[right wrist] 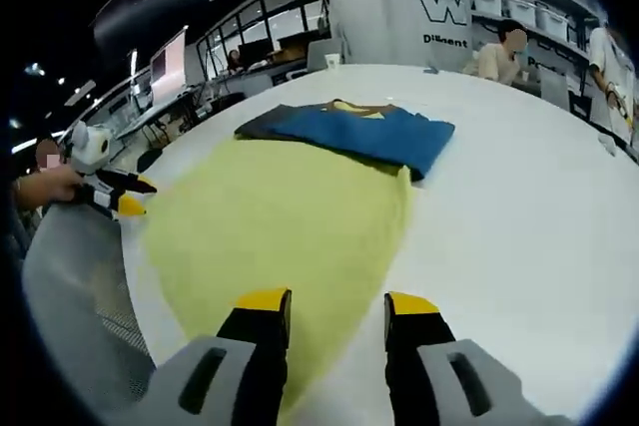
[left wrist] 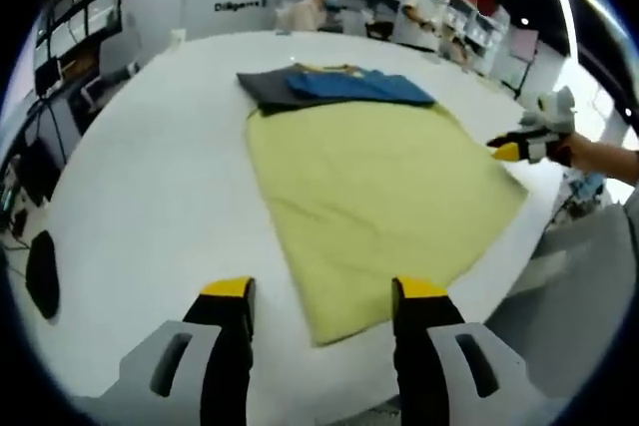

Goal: Fold the garment on the visible template until the final outline fits inside the template.

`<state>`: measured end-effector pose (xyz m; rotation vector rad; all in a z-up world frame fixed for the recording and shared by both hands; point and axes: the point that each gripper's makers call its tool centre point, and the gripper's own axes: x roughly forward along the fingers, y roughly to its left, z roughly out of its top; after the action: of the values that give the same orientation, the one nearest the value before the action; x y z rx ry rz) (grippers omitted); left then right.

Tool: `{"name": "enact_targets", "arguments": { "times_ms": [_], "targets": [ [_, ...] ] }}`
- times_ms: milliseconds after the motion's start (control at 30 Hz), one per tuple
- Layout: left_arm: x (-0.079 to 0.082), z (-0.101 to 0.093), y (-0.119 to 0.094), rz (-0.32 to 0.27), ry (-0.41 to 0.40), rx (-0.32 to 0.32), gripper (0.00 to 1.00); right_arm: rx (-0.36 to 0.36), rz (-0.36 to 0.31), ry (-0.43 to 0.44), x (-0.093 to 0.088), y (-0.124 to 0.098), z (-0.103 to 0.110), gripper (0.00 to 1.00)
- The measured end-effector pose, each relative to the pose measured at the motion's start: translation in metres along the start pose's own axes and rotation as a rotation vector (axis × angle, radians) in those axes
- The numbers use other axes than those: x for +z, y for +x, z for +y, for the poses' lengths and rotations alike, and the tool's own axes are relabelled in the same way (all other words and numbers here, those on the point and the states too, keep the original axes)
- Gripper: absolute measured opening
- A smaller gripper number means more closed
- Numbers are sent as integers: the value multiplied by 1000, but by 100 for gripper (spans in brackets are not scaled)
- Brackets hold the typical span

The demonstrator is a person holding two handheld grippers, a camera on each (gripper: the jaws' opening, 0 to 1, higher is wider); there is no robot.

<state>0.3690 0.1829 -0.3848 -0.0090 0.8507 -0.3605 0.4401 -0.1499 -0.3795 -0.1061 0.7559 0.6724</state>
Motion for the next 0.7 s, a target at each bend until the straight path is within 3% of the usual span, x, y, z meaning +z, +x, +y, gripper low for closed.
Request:
{"name": "enact_targets", "arguments": {
  "times_ms": [133,267,467,500,533,700],
  "targets": [
    [-1,-4,-1,9,-9,-6,33,5,31,-30,-12,-7,11,32],
    [-4,-5,-3,30,-19,-11,28,-19,80,-71,-26,-16,15,27],
    [-14,-9,-8,90,15,-21,15,-20,61,77,-37,-26,19,20],
    [-15,-9,-9,90,13,-24,15,-22,18,151,-37,-26,19,19],
    [-15,-10,-9,90,5,-26,15,-21,17,173,-40,-25,17,17],
    [-12,-9,-9,75,-2,-17,14,-39,28,201,-51,-31,21,11]
  ]
}}
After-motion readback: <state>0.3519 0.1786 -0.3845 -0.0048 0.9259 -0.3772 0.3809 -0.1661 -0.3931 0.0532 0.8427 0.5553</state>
